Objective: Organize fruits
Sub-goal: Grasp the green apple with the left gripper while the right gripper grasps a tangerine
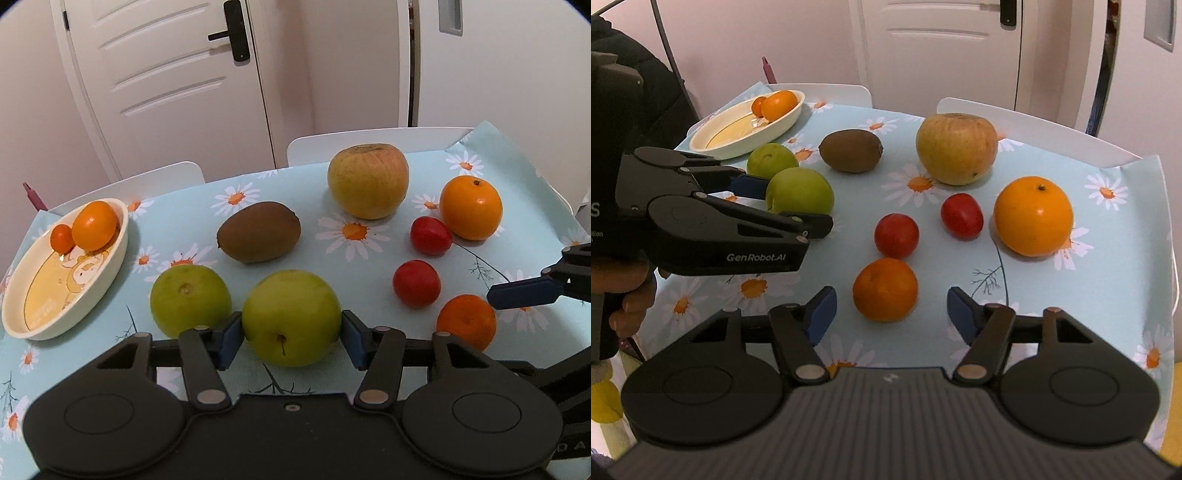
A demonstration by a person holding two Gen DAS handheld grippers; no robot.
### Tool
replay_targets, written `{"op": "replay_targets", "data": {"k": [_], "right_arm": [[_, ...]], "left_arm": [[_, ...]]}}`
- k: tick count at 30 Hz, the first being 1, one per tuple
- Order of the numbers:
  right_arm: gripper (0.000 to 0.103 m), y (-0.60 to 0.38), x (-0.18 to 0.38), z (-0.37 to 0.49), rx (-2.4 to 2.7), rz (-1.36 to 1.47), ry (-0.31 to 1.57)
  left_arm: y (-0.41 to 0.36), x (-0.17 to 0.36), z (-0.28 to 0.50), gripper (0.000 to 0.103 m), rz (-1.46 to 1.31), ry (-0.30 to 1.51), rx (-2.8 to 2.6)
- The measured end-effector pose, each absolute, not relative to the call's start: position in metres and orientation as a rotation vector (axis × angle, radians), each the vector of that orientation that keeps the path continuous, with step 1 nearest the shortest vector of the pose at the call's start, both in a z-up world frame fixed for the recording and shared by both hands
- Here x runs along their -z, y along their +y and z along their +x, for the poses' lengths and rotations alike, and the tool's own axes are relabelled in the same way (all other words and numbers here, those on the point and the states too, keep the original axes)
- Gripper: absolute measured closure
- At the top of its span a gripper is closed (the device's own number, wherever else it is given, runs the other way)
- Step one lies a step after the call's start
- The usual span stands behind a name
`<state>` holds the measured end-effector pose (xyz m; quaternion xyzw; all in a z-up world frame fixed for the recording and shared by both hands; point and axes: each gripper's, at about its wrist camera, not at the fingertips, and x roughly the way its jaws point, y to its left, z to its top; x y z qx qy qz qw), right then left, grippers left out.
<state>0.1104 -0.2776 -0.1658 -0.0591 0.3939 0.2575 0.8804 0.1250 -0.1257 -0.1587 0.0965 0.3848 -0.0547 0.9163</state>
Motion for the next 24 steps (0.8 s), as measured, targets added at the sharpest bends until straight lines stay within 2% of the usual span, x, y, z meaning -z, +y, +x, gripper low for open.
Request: {"op": "replay_targets", "data": {"k": [20,22,24], "right_arm": [[0.038,-0.272,0.164,0.112,-0.527,-0.151,0.811],[0.049,-0.270,0.164,0.112,-0.527,-0.155,0.813],[0.050,-0.268,0.162,0.112,-0.528,-0.157,0.812]], "left_arm": [[-0.112,0.155,0.097,0.043,0.193,0.794,0.104],[-0.109,0.155,0.094,0.043,0.181,0.797,0.097],[-0.106,0.154,0.091,0.043,0.171,0.797,0.090]]}}
